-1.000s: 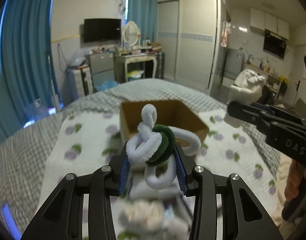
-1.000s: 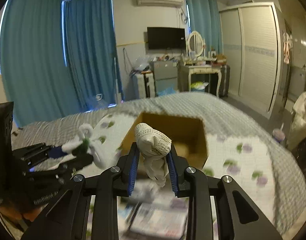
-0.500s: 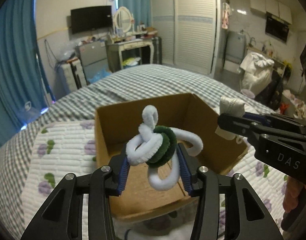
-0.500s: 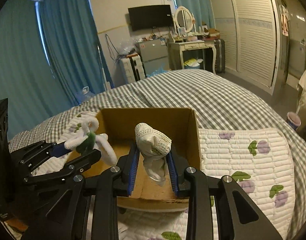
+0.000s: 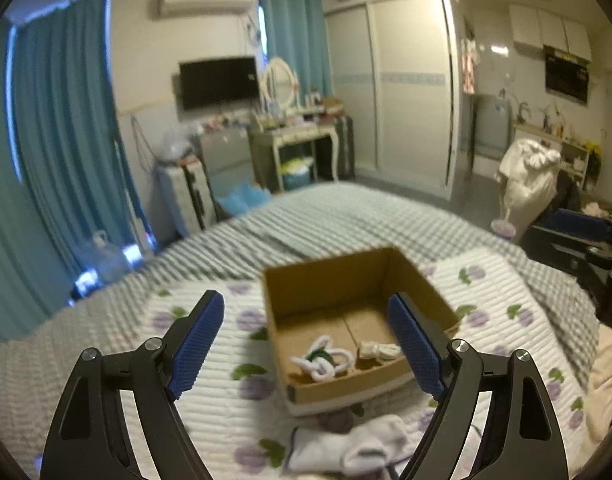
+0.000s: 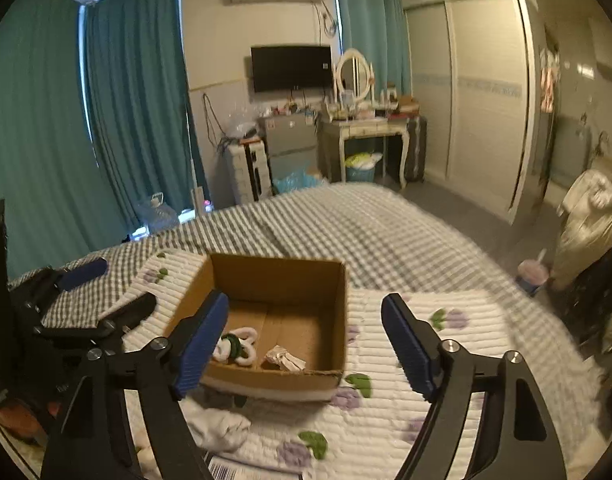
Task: Organize soft objects
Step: 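Drop the pipe-cleaner toy and glove into the cardboard box with both tools, then grasp the cream lace cloth with the left tool while the right grasps the white sock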
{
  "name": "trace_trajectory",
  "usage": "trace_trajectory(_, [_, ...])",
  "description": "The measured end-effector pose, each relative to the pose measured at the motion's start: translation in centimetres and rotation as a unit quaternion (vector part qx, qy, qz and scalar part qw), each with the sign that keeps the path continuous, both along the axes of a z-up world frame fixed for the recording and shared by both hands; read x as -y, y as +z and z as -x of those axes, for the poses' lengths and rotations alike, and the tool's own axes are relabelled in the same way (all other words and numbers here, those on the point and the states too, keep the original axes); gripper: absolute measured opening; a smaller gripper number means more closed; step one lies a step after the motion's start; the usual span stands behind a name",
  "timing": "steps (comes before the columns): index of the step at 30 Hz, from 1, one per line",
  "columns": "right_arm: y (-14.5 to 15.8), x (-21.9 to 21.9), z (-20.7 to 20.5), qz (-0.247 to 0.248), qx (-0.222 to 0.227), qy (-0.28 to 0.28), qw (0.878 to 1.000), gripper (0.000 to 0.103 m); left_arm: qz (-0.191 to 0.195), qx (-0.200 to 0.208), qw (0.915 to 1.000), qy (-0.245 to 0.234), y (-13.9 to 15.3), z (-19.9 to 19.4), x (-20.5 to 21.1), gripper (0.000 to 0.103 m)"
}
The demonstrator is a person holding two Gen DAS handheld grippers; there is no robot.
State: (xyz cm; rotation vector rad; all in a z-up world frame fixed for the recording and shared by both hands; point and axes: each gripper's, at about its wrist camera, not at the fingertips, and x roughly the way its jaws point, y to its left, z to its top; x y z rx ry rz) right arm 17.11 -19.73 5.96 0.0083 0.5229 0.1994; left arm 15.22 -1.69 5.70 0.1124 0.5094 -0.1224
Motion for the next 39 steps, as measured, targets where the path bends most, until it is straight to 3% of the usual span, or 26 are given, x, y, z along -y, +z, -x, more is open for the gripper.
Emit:
trace_trajectory(2, [2.2,-0.2,3.1,0.012,0.014,0.000,1.000,0.091,0.010,0.008,0.9999,0.007,1.6,1.7,-0.8,0.091])
trace_trajectory(4, [3.6,-0.5,5.9,0.021,0.026,0.004,0.999,0.099,0.022,0.022,0.9994,0.016,3.1,4.2,-1.8,0.102])
trace_trajectory(9, [3.5,-2.3,12.2,0.040,0.030,0.029,0.998,0.103,0.012,0.034,0.9990,0.026,3.5,9.2,-3.3,0.102])
trace_trajectory(15, [-3.2,-6.4,15.5,0.030,-0.008,0.075,0.997,0.103,-0.030,0.006,0.9993,0.022,-1.5,12.3,-4.7,0.102])
trace_trajectory(20, [-11.1,-10.2,14.7,0.020,-0.057,0.117,0.991,0.103,-0.024,-0.033,0.9984,0.040,-7.3,13.3,-7.3,0.102])
trace_trajectory(26, [-17.7,-13.8,11.6,0.022,-0.122,0.136,0.983,0.079,-0.007,-0.067,0.9963,0.054,-12.6,13.0,-9.1,0.102])
trace_trajectory(32, [-21.1,-15.6,8.4,0.039,-0.159,0.126,0.978,0.060,0.013,-0.099,0.9940,0.044,-15.7,11.9,-10.4,0.101])
trace_trajectory(34, [-22.3,-16.2,7.7,0.059,-0.169,0.121,0.976,0.045,0.010,-0.105,0.9937,0.038,-16.3,11.5,-10.4,0.101])
trace_trajectory(36, [-22.7,-16.2,7.4,0.071,-0.170,0.111,0.977,0.025,0.007,-0.110,0.9935,0.030,-16.8,11.2,-10.1,0.101])
trace_trajectory(39, [-21.2,-14.7,7.9,0.033,-0.158,0.113,0.980,0.024,0.008,-0.117,0.9929,0.016,-17.3,10.7,-9.4,0.101])
